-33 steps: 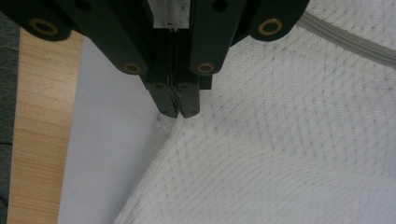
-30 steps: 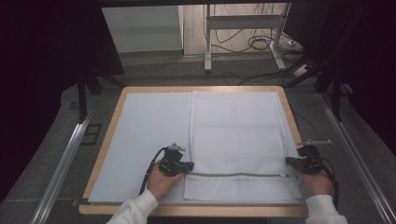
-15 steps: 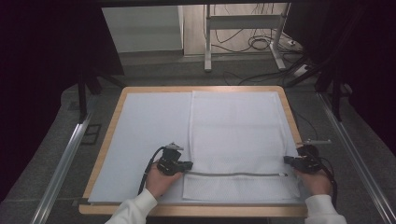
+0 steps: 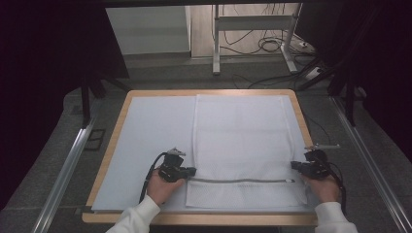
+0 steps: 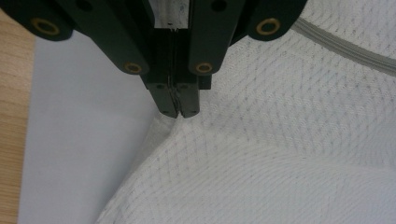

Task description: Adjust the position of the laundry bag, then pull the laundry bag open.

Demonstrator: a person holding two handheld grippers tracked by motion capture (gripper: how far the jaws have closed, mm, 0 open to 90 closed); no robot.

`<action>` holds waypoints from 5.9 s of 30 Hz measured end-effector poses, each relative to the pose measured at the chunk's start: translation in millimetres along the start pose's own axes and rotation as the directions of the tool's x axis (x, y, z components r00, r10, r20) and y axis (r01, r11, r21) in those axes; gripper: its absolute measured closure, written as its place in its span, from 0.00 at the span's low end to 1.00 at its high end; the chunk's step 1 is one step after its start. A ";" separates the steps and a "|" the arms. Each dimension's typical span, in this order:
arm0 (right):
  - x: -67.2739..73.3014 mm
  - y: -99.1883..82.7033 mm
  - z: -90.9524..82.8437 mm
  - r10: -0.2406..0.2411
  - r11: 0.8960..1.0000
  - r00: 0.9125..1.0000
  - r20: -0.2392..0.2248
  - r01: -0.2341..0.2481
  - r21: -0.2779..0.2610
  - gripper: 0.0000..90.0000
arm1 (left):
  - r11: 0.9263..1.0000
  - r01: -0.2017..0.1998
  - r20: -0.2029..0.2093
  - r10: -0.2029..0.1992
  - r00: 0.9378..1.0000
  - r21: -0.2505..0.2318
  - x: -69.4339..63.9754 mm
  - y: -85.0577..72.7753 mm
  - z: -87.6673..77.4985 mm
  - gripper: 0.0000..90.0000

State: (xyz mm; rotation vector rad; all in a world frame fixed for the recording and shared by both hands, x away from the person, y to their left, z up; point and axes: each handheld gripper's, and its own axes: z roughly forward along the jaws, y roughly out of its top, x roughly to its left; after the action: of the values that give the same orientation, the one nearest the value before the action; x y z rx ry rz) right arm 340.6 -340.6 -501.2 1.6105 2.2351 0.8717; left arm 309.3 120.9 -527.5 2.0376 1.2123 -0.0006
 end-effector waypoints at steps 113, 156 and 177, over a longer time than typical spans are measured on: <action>97.8 16.1 42.2 -0.157 0.987 0.973 -0.166 0.158 -0.012 0.98 | 0.988 0.139 -0.086 -0.144 0.986 -0.066 77.7 -56.7 -77.7 0.99; 77.8 -19.7 -11.6 -0.179 0.962 0.975 -0.131 0.146 -0.229 0.33 | 0.975 -0.104 -0.132 0.079 0.988 -0.195 8.4 -18.6 -74.7 0.32; 70.8 -24.1 -12.3 -0.169 0.962 0.981 -0.095 0.143 -0.233 0.35 | 0.983 -0.126 -0.045 0.121 0.992 -0.130 -27.0 -2.1 -42.4 0.37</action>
State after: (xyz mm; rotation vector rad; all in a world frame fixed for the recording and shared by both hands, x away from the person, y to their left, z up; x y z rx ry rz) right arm 290.3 -284.1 -496.2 1.2943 2.2079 1.1512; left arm 277.7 126.5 -488.6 2.0002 1.0769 0.1735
